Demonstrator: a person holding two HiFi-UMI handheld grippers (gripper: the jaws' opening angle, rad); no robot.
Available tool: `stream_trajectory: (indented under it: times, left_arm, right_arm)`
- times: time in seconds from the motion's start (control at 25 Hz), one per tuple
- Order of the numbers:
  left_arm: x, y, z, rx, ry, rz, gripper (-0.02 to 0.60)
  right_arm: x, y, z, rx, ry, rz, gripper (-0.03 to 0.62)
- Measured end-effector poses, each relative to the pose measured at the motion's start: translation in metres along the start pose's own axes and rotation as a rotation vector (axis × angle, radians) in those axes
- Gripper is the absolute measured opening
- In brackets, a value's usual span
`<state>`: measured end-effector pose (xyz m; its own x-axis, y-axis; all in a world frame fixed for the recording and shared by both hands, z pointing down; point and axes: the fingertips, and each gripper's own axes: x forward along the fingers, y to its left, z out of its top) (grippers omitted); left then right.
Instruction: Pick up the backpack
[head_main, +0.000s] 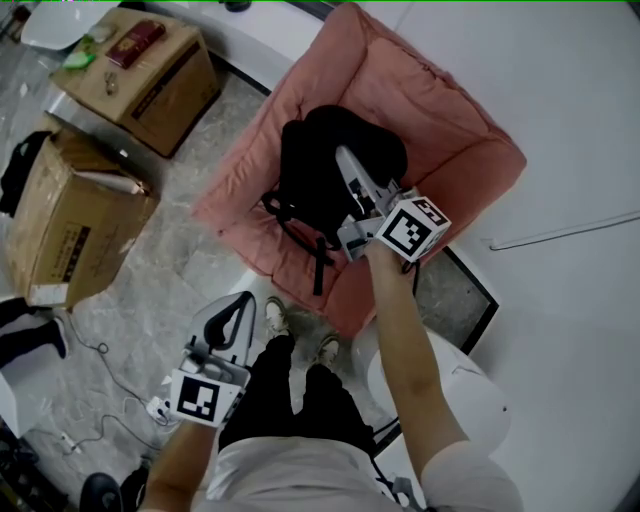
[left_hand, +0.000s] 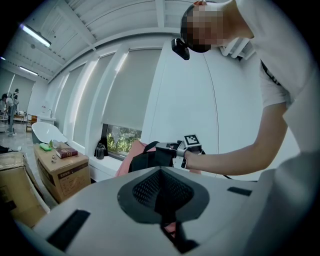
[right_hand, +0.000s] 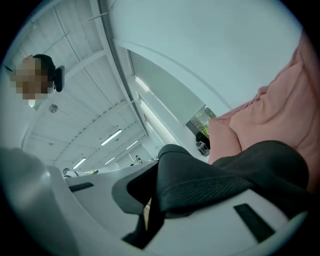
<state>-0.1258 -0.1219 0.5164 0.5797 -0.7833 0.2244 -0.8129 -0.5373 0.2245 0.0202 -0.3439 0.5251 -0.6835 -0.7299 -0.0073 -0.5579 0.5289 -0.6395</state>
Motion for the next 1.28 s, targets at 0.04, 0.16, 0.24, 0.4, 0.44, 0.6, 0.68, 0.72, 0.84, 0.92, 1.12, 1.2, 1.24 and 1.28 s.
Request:
stream_trajectory:
  times: [0.04, 0.16, 0.24, 0.4, 0.44, 0.6, 0.68, 0.72, 0.84, 0.92, 1.12, 1.2, 1.24, 1.28]
  left_arm:
    - [-0.001, 0.000, 0.002, 0.002, -0.006, 0.004, 0.015]
    - [-0.006, 0.002, 0.006, 0.002, -0.016, 0.021, 0.015]
    - [-0.009, 0.004, 0.005, 0.002, -0.015, 0.028, 0.015]
    - [-0.014, -0.002, 0.004, -0.005, -0.021, 0.035, 0.015]
    - [-0.015, -0.004, 0.006, -0.007, -0.026, 0.038, 0.015]
    - [-0.028, -0.005, 0.016, -0.005, -0.039, 0.058, 0.015]
    - [-0.033, -0.001, 0.020, 0.012, -0.042, 0.069, 0.015]
    - [-0.034, 0.002, 0.022, 0.018, -0.045, 0.077, 0.015]
    - [-0.037, 0.009, 0.030, 0.032, -0.058, 0.100, 0.015]
    - [-0.038, 0.010, 0.035, 0.045, -0.062, 0.103, 0.015]
    - [-0.040, 0.010, 0.041, 0.058, -0.074, 0.111, 0.015]
    - [-0.039, 0.012, 0.043, 0.055, -0.086, 0.121, 0.015]
    - [-0.038, 0.012, 0.045, 0.054, -0.093, 0.121, 0.015]
    - [-0.035, 0.010, 0.048, 0.055, -0.101, 0.117, 0.015]
  right_arm:
    - [-0.003, 0.001, 0.001, -0.018, 0.000, -0.015, 0.040]
    - [-0.011, 0.003, 0.007, -0.053, 0.011, -0.043, 0.040]
    - [-0.013, 0.005, 0.009, -0.045, 0.011, -0.046, 0.040]
    - [-0.022, 0.011, 0.009, -0.031, -0.013, -0.060, 0.040]
    - [-0.025, 0.013, 0.010, -0.028, -0.027, -0.066, 0.040]
    - [-0.030, 0.026, 0.010, -0.038, -0.053, -0.083, 0.040]
    - [-0.029, 0.032, 0.008, -0.064, -0.034, -0.087, 0.038]
    - [-0.029, 0.034, 0.007, -0.077, -0.025, -0.090, 0.038]
    - [-0.030, 0.040, 0.009, -0.109, -0.016, -0.100, 0.038]
    - [-0.033, 0.044, 0.013, -0.135, -0.019, -0.102, 0.038]
    - [-0.038, 0.048, 0.032, -0.169, -0.017, -0.108, 0.038]
    - [-0.036, 0.048, 0.035, -0.149, -0.010, -0.106, 0.038]
    - [-0.037, 0.048, 0.037, -0.144, -0.006, -0.106, 0.038]
    - [-0.038, 0.049, 0.039, -0.146, 0.000, -0.103, 0.038]
